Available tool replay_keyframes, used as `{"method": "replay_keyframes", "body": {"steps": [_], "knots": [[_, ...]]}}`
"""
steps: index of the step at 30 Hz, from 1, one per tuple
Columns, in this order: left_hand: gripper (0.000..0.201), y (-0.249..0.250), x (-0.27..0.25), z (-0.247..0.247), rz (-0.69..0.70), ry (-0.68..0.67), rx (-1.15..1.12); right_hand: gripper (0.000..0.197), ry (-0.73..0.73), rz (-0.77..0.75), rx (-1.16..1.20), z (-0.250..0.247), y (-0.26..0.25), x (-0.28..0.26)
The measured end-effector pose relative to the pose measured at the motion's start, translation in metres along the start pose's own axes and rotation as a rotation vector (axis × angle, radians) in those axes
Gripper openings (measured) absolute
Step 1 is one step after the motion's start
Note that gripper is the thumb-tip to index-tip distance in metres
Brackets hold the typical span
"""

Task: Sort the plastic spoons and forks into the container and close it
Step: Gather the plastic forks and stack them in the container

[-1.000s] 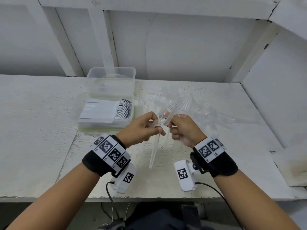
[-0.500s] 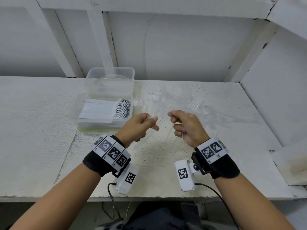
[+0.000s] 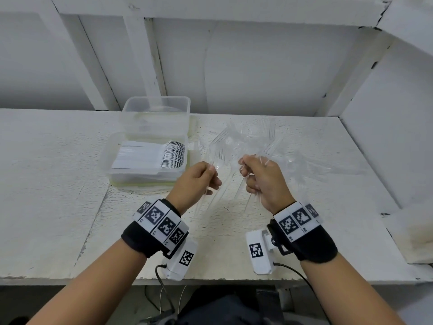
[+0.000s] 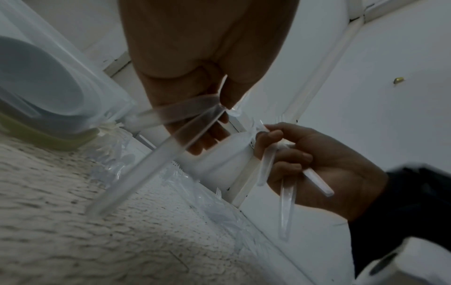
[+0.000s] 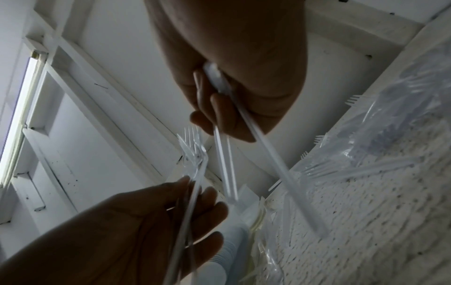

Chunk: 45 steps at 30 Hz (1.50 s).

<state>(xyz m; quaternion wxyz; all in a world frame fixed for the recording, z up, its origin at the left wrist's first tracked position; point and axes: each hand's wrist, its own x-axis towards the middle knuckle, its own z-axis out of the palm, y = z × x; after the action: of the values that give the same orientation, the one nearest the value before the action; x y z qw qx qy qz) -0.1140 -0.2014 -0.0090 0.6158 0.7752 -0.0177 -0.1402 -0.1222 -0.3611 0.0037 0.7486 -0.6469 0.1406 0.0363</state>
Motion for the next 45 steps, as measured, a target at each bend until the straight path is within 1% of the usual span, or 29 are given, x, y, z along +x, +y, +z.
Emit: {"method": "replay_keyframes", "body": {"steps": [3,6,7,8,11,14,16,20,23,25,29,31,33,35,37,40,42,45], "knots": [[0.022,-0.003,0.000,0.003,-0.001,0.032,-0.014,0.021,0.017,-0.025,-0.024,0.005,0.001,-0.001],[0.017,0.000,-0.004,0.005,-0.051,-0.022,-0.162,0.026,0.041,-0.054,-0.045,0.009,0.002,-0.002],[0.016,0.000,-0.005,0.006,-0.051,-0.034,-0.179,0.027,0.048,-0.062,-0.052,0.011,0.002,-0.002],[0.016,0.000,-0.006,0.006,-0.045,-0.038,-0.160,0.027,0.053,-0.066,-0.057,0.012,0.002,-0.002],[0.018,-0.003,-0.006,0.008,-0.002,-0.042,0.033,0.024,0.066,-0.067,-0.074,0.018,0.005,-0.002],[0.018,-0.002,-0.007,0.012,-0.020,-0.091,0.008,0.017,0.097,-0.070,-0.094,0.025,0.008,-0.001],[0.019,-0.002,-0.008,0.014,-0.016,-0.086,0.024,0.015,0.105,-0.069,-0.093,0.029,0.010,0.000],[0.020,-0.006,-0.009,0.016,0.026,-0.083,0.128,0.026,0.065,-0.077,-0.137,0.032,0.010,0.000],[0.020,-0.006,-0.010,0.015,0.033,-0.061,0.141,0.026,0.041,-0.096,-0.201,0.031,0.008,-0.001],[0.021,-0.007,-0.010,0.013,0.023,-0.048,0.129,0.024,0.014,-0.083,-0.208,0.029,0.006,-0.001],[0.019,-0.008,-0.008,0.010,-0.014,-0.009,0.117,0.009,-0.049,-0.033,-0.140,0.026,0.003,-0.002],[0.017,-0.008,-0.007,0.008,-0.026,0.012,0.142,0.010,-0.048,-0.021,-0.127,0.022,0.002,-0.001],[0.018,-0.008,-0.006,0.005,-0.038,0.017,0.164,0.010,-0.015,-0.033,-0.155,0.016,0.001,0.002],[0.017,-0.008,-0.005,0.002,-0.047,-0.003,0.162,0.014,0.028,-0.071,-0.211,0.011,0.001,0.005],[0.020,-0.007,-0.004,0.001,-0.060,-0.045,0.121,0.022,0.037,-0.118,-0.288,0.006,0.002,0.008],[0.022,-0.007,-0.005,0.001,-0.084,-0.101,0.030,0.027,-0.042,-0.125,-0.308,0.004,0.005,0.011],[0.022,-0.007,-0.006,0.000,-0.069,-0.141,0.015,0.025,-0.057,-0.121,-0.314,0.005,0.007,0.014],[0.024,-0.006,-0.006,-0.001,-0.039,-0.197,0.016,0.016,-0.055,-0.139,-0.334,0.008,0.009,0.017]]}}
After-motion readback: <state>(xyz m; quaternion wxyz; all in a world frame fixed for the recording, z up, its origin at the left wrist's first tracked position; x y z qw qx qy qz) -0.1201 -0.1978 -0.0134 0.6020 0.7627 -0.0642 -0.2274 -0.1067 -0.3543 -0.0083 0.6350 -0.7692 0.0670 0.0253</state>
